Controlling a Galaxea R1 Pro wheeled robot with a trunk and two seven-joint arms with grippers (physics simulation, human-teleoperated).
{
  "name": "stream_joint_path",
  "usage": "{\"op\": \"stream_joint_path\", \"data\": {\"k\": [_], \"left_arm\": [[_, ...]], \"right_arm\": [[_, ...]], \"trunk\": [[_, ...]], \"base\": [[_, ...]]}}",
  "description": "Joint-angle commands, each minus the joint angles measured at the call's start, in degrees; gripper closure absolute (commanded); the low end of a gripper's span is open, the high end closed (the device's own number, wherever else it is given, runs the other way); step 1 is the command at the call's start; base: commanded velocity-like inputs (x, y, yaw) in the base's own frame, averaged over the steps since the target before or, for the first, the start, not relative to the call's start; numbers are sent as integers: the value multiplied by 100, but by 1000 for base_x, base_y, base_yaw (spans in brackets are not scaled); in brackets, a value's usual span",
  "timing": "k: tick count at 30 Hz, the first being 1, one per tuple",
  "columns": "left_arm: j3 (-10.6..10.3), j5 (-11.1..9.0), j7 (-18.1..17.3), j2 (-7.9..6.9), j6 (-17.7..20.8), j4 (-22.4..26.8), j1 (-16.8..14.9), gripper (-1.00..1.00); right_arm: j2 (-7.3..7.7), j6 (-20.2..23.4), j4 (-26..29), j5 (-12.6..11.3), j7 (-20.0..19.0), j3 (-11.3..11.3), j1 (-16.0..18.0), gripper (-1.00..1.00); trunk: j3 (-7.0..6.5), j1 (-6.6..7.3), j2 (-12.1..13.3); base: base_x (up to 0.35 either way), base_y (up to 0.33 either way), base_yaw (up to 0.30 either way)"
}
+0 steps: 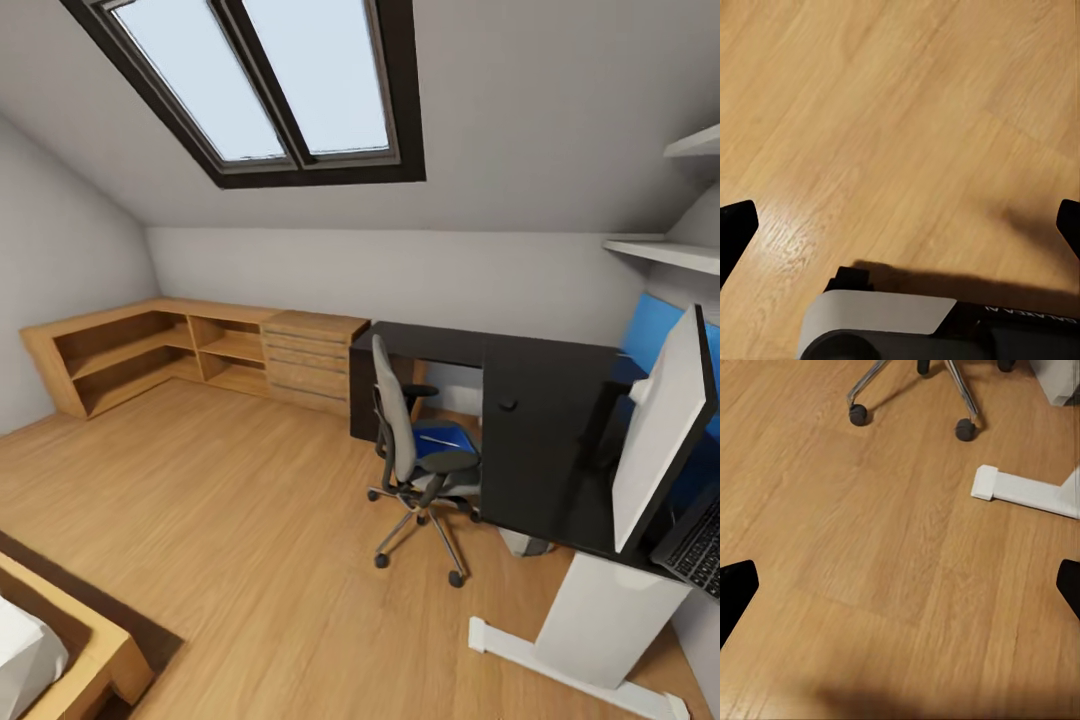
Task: In the bedroom, organize the workspace by keeping the computer under the desk, ensuring the monitor is on the desk, placing the keyboard on the desk next to the monitor, placing the mouse on the desk next to the keyboard, moving the folder from the swivel chair onto the desk next to the mouse, stacking the notebook on top of the folder with the pen on top of the notebook, and positioning the swivel chair next to the desk.
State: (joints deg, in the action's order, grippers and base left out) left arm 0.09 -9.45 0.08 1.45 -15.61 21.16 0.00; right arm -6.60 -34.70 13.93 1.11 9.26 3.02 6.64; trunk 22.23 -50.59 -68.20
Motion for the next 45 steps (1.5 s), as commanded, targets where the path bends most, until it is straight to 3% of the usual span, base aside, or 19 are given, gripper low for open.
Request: {"op": "stream_joint_path", "data": {"k": [1,16,45], "left_arm": [[0,-31,1,2,-12,3,0,-100],[0,-47,9,-10,-24,3,0,-100],[0,-58,1,5,-30,3,0,-100]], "right_arm": [[1,-13,-5,12,49,32,5,-100],[9,-19,-5,12,49,32,4,-100],[27,-45,-13,6,50,9,4,-100]], "trunk": [[8,-1,-3],[18,-1,-3],[20,-1,-3]], "base": [[38,46,-264],[36,30,-247],[176,262,-7]]}}
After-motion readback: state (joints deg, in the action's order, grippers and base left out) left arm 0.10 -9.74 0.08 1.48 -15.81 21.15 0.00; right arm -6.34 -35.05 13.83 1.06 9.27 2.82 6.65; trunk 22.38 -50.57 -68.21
